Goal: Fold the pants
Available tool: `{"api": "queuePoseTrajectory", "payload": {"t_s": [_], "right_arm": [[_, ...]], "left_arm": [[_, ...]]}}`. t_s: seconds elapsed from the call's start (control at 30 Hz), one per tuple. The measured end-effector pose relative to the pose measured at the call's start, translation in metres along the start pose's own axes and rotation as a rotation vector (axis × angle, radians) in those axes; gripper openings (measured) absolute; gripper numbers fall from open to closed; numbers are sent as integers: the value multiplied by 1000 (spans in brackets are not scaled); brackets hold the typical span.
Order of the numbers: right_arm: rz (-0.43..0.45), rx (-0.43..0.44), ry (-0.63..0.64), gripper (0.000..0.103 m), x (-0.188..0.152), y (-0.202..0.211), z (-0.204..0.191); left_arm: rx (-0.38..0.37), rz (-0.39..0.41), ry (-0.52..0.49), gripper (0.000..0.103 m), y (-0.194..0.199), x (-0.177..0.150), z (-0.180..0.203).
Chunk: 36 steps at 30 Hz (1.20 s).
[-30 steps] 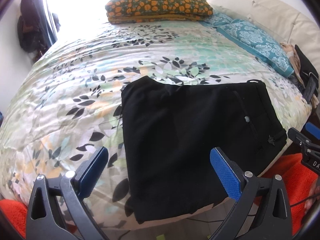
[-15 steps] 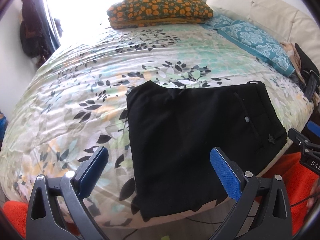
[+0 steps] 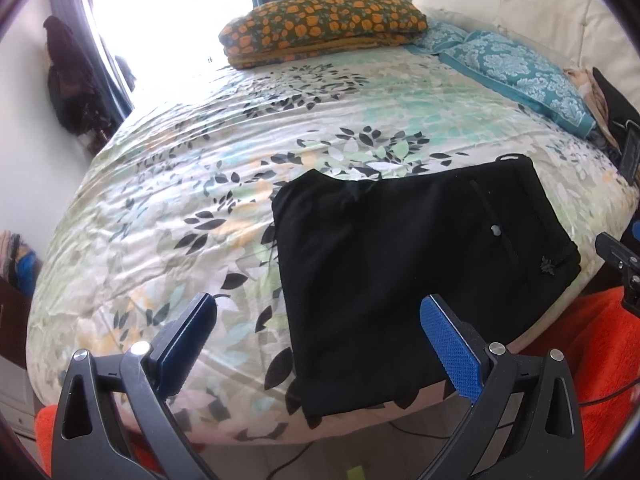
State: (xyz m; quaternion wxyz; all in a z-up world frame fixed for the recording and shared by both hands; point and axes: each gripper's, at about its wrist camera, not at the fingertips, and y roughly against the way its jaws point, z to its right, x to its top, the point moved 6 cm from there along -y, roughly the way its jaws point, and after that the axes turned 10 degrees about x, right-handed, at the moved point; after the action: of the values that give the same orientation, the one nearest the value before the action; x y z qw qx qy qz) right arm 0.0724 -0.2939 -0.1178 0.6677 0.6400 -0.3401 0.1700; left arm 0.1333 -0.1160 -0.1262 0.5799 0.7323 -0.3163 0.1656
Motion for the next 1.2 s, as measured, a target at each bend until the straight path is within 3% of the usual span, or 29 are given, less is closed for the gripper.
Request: {"api": "queuePoseTrajectory", "payload": {"t_s": [0.17, 0.23, 0.53, 0.67, 0.77, 0.87, 0.93, 1.1, 1.2], "right_arm": [[-10, 24, -6, 96, 0, 11, -5], [-16, 36, -4, 100, -1, 15, -9], [-39, 35, 11, 101, -8, 13, -14], [-48, 99, 39, 101, -4, 8, -15], [-58, 251, 26, 101, 16, -8, 5], [-143, 451, -112, 103, 28, -47, 39], [-238, 531, -177, 103, 27, -80, 48], [-480, 642, -305, 103, 1, -150, 46], [-582, 676, -317, 100, -12, -164, 36]], "left_arm": [[44, 20, -8, 102, 11, 3, -3], [39, 17, -4, 102, 13, 4, -4], [41, -13, 3, 102, 8, -2, -8], [-24, -23, -17, 102, 0, 3, -16], [-188, -125, 44, 102, -35, 4, -33], [-194, -219, 103, 102, -81, -8, -51], [-207, -257, 90, 102, -102, -17, -47], [-330, -341, 54, 102, -128, -31, -12], [-388, -379, 111, 103, -137, -33, -7]]}}
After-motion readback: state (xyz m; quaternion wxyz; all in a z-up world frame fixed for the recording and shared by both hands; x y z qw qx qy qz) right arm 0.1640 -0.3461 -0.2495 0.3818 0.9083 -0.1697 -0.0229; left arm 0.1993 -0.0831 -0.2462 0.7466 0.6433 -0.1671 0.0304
